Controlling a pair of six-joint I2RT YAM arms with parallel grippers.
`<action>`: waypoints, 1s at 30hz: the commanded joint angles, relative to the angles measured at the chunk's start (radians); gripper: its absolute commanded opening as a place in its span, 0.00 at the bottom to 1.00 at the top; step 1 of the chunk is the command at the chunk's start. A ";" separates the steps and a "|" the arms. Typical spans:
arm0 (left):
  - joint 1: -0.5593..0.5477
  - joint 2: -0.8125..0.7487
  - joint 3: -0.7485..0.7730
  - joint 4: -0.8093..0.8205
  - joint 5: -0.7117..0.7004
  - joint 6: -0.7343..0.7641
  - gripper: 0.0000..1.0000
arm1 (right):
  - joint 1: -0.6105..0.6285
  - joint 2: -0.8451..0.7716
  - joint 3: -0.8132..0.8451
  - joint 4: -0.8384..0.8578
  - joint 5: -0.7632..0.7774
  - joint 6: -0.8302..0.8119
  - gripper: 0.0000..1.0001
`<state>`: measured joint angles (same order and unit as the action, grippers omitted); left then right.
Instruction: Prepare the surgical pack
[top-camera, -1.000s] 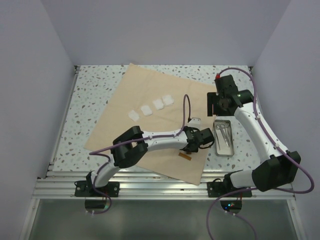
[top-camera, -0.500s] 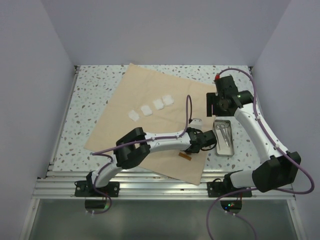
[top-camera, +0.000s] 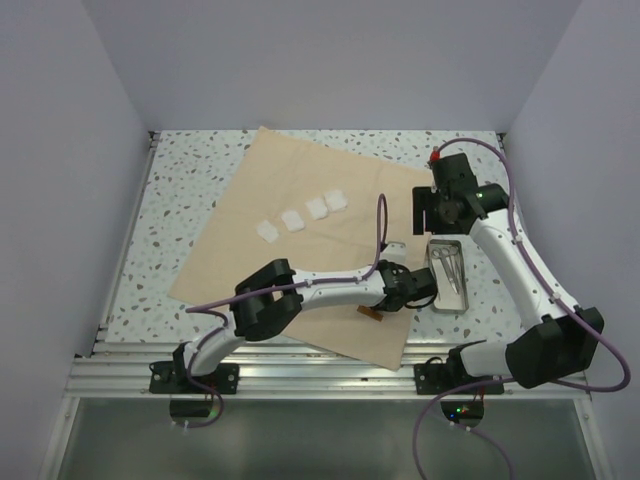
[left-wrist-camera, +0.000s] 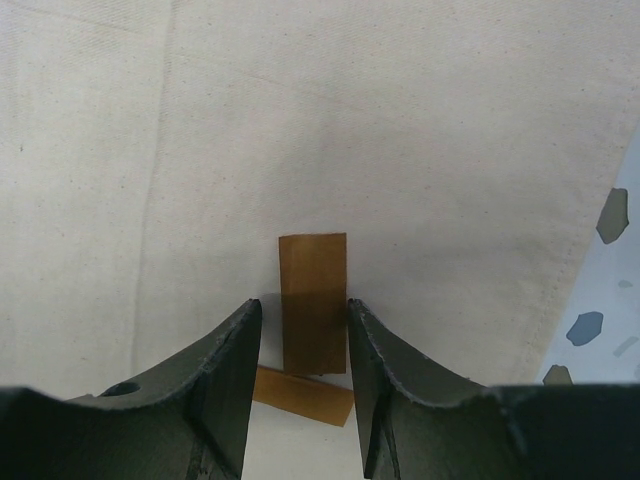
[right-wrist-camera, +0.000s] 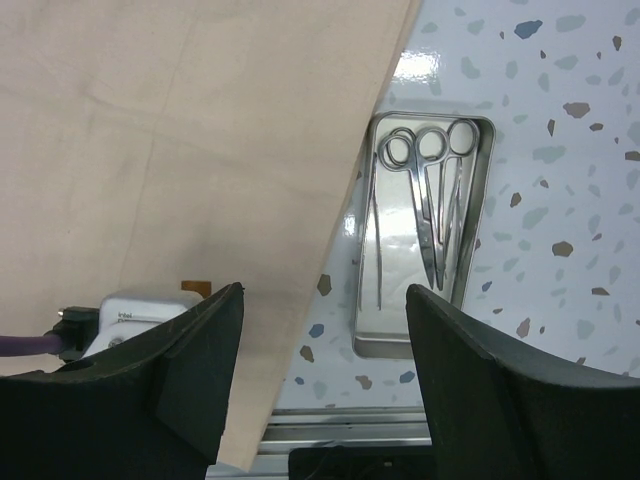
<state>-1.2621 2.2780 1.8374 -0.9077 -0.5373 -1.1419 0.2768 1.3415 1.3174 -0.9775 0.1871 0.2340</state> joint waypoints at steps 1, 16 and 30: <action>-0.016 0.021 0.037 -0.036 -0.036 -0.016 0.44 | 0.001 -0.039 -0.006 0.025 -0.018 -0.009 0.70; -0.010 0.023 0.019 0.012 -0.001 0.027 0.37 | 0.002 -0.041 -0.004 0.026 -0.021 -0.010 0.70; 0.001 -0.078 -0.036 0.012 -0.044 0.037 0.32 | 0.002 -0.030 0.005 0.025 -0.031 -0.012 0.72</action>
<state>-1.2675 2.2684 1.8187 -0.8799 -0.5335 -1.1145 0.2768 1.3319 1.3155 -0.9722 0.1658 0.2317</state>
